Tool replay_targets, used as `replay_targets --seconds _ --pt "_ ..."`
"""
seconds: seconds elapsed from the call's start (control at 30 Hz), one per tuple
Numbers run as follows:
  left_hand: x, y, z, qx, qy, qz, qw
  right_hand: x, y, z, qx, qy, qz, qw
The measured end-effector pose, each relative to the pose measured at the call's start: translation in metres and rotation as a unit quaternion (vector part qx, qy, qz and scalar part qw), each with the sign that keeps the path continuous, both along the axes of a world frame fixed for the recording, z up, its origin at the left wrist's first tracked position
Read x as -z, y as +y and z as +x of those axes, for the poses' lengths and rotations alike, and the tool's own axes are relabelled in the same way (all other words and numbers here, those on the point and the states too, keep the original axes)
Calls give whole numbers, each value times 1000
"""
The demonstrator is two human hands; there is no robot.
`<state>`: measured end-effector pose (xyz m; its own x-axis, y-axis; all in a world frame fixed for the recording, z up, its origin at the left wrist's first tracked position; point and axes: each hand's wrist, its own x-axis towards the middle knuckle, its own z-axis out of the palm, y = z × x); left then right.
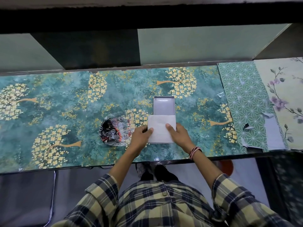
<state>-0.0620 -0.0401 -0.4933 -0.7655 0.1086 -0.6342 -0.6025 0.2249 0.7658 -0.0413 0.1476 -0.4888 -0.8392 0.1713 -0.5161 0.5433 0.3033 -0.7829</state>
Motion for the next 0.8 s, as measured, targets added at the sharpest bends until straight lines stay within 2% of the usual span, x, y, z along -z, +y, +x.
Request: replay_targets --seconds 0.17,0.4,0.67,0.8 --pt "2 3 -2 -13 8 -35 999 5 -6 -5 -29 55 60 996" --pt "5 5 -2 3 -10 -59 998 17 -11 -4 -50 -50 148 986" --pt "6 4 -11 37 -32 -45 998 20 -9 -6 3 -64 104 993" --pt "7 2 -16 67 -2 -101 993 42 10 -9 -46 -61 106 991"
